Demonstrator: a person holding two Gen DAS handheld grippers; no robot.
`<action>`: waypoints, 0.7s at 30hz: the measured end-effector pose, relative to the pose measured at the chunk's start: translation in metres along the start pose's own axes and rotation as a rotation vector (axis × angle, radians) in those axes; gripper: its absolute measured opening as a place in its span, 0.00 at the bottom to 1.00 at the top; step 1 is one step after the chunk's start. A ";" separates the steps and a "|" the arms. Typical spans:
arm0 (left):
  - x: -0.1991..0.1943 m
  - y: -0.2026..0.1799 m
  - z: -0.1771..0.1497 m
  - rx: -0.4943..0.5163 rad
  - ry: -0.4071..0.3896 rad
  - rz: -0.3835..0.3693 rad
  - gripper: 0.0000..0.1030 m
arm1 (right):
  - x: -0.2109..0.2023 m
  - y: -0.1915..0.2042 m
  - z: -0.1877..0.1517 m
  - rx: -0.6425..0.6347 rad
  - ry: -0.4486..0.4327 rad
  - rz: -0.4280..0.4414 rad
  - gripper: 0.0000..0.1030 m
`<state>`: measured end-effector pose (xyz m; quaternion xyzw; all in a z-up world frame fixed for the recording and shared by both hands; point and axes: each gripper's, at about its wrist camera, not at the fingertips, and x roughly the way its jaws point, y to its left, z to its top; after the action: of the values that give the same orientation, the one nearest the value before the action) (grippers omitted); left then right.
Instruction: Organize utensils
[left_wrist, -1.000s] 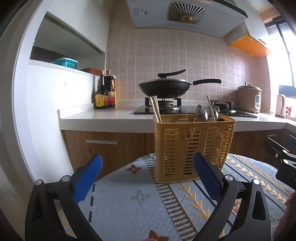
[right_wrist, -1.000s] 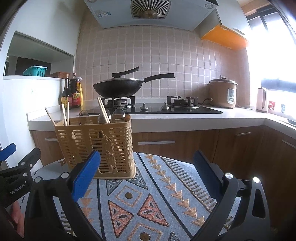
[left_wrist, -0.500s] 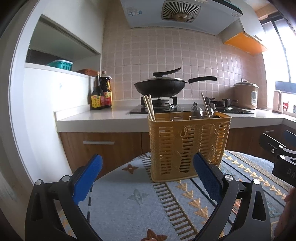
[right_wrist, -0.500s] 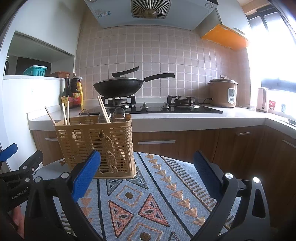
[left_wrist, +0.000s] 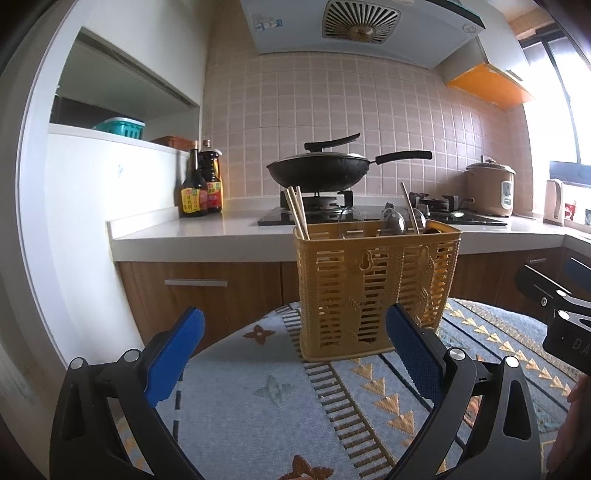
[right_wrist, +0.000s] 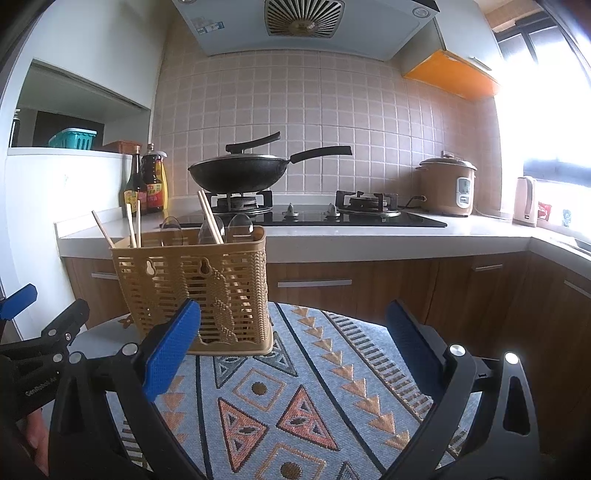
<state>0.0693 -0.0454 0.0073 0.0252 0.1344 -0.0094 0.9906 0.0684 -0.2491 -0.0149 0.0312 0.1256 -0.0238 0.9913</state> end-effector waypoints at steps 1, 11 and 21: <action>0.000 0.000 0.000 0.001 0.000 -0.001 0.92 | -0.001 0.000 0.000 0.001 -0.003 0.001 0.93; -0.002 -0.001 0.000 0.002 -0.005 -0.001 0.92 | 0.000 0.003 0.000 -0.004 -0.003 0.000 0.93; -0.003 -0.003 0.000 0.006 -0.005 -0.004 0.92 | 0.001 0.005 0.000 -0.007 0.005 0.001 0.93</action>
<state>0.0669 -0.0480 0.0083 0.0279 0.1319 -0.0118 0.9908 0.0699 -0.2444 -0.0150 0.0278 0.1283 -0.0225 0.9911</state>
